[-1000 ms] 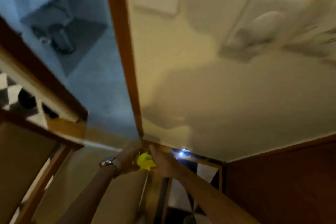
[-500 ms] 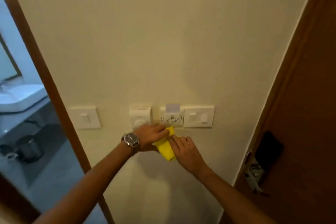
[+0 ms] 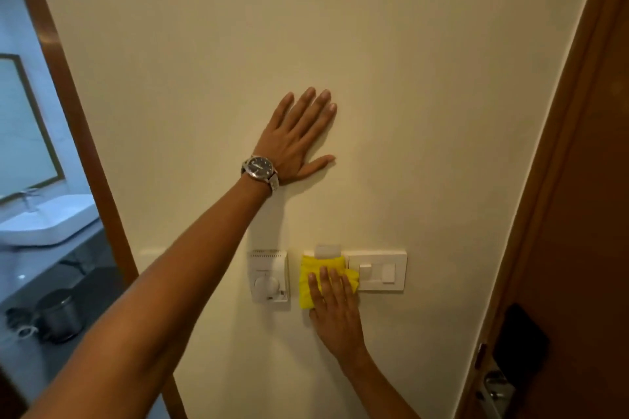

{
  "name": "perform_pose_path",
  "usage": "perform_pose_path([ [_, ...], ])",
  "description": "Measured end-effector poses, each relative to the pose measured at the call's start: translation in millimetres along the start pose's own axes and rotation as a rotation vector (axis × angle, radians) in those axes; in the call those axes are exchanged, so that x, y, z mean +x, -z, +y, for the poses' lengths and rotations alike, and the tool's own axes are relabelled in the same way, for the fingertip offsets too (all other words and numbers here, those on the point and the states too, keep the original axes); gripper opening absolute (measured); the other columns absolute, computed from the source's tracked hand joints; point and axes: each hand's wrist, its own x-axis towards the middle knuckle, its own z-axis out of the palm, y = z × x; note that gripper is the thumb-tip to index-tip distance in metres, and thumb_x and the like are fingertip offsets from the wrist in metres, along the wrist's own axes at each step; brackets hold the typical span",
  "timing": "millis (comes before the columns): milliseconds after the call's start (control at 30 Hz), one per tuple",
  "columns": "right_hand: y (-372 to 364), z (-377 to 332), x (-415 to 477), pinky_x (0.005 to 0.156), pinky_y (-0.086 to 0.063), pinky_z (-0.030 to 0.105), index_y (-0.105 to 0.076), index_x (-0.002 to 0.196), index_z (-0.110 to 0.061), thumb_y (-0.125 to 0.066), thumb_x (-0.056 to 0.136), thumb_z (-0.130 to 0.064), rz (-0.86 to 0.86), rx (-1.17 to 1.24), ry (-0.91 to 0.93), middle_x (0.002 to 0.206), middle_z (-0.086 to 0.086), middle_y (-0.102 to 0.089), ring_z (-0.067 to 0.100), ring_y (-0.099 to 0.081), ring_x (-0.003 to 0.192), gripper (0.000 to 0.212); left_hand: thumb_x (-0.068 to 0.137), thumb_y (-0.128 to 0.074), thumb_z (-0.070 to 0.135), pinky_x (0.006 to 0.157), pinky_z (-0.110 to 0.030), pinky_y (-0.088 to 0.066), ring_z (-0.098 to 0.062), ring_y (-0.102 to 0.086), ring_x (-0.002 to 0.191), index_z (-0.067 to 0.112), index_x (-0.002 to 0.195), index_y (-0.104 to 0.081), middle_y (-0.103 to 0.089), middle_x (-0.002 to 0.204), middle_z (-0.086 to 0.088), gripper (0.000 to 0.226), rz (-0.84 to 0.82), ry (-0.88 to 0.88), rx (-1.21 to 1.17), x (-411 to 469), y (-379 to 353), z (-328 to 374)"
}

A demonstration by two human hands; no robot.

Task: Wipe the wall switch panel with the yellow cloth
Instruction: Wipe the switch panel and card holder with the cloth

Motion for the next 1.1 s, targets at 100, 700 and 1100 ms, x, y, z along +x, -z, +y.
perform_pose_path([
  [100, -15, -3, -5, 0.119, -0.021, 0.055, -0.041, 0.147, -0.009, -0.04, 0.103, -0.039, 0.044, -0.021, -0.028, 0.165, 0.022, -0.009, 0.041, -0.01, 0.153, 0.053, 0.103, -0.034, 0.074, 0.131, -0.056, -0.018, -0.036, -0.023, 0.161, 0.011, 0.167, -0.029, -0.027, 0.173, -0.014, 0.089, 0.047, 0.029, 0.021, -1, -9, 0],
  [700, -29, -23, 21, 0.125, -0.015, 0.056, -0.011, 0.159, -0.009, -0.041, 0.096, -0.068, 0.088, 0.07, -0.252, 0.163, 0.023, -0.017, 0.041, -0.007, 0.153, 0.091, 0.101, -0.031, 0.081, 0.13, -0.057, -0.017, -0.038, -0.026, 0.16, 0.012, 0.167, -0.028, -0.029, 0.172, -0.015, 0.095, 0.107, 0.024, 0.093, -3, -17, -2],
  [1100, -20, -22, 19, 0.117, -0.032, 0.061, -0.01, 0.158, -0.006, -0.042, 0.096, -0.066, 0.023, 0.099, -0.193, 0.161, 0.026, -0.022, 0.044, -0.017, 0.15, 0.092, 0.1, -0.03, 0.082, 0.129, -0.057, -0.019, -0.039, -0.029, 0.158, 0.01, 0.167, -0.027, -0.031, 0.171, -0.017, 0.098, 0.108, 0.01, 0.134, -3, -15, -2],
])
